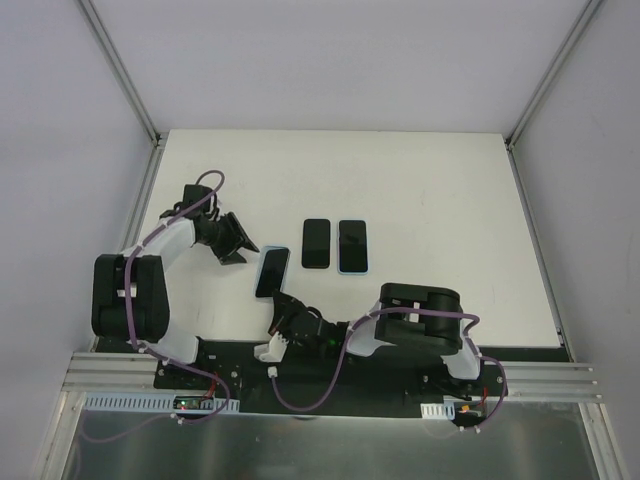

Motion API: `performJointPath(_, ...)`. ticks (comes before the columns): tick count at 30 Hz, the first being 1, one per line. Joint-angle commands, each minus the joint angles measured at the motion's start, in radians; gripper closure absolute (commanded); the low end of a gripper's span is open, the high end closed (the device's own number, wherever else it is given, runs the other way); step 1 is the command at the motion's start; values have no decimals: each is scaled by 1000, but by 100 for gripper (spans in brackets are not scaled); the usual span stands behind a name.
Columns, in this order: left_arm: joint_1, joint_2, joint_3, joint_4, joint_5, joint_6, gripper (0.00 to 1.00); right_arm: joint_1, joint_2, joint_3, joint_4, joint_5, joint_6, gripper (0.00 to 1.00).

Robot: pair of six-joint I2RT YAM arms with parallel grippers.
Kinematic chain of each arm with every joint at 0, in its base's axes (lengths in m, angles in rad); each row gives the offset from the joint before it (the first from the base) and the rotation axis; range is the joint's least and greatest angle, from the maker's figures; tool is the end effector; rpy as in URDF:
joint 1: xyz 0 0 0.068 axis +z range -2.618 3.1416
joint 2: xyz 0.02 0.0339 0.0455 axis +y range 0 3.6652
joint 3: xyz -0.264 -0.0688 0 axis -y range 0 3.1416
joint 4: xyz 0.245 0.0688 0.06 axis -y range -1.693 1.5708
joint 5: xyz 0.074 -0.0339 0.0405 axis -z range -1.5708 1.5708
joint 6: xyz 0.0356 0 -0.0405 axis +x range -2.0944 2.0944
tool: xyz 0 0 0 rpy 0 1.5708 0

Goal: Put the phone into the phone case

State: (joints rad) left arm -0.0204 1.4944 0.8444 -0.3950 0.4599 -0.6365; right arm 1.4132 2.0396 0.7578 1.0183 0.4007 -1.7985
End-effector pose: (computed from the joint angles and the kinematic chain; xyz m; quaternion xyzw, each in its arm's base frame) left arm 0.2840 -0.0216 0.1846 -0.2286 0.9139 -0.2900 0.1685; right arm 0.0717 0.3629 0.1035 -0.7818 0.0937 -0.2692 0.5546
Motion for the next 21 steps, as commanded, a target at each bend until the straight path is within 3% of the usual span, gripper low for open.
performJointPath(1, -7, 101, 133, -38, -36, 76, 57, 0, 10, -6, 141, -33, -28, 99)
performJointPath(5, -7, 228, 252, -42, 34, 145, 58, -8, 19, -11, 170, -48, -41, 99)
performJointPath(15, -9, 417, 438, -90, 71, 156, 57, -54, 68, 23, 258, -72, -90, 98)
performJointPath(17, -10, 432, 444, -94, 66, 161, 57, -56, 74, 28, 278, -72, -98, 93)
performJointPath(21, -19, 448, 441, -96, 65, 169, 56, -54, 97, 34, 304, -60, -93, 72)
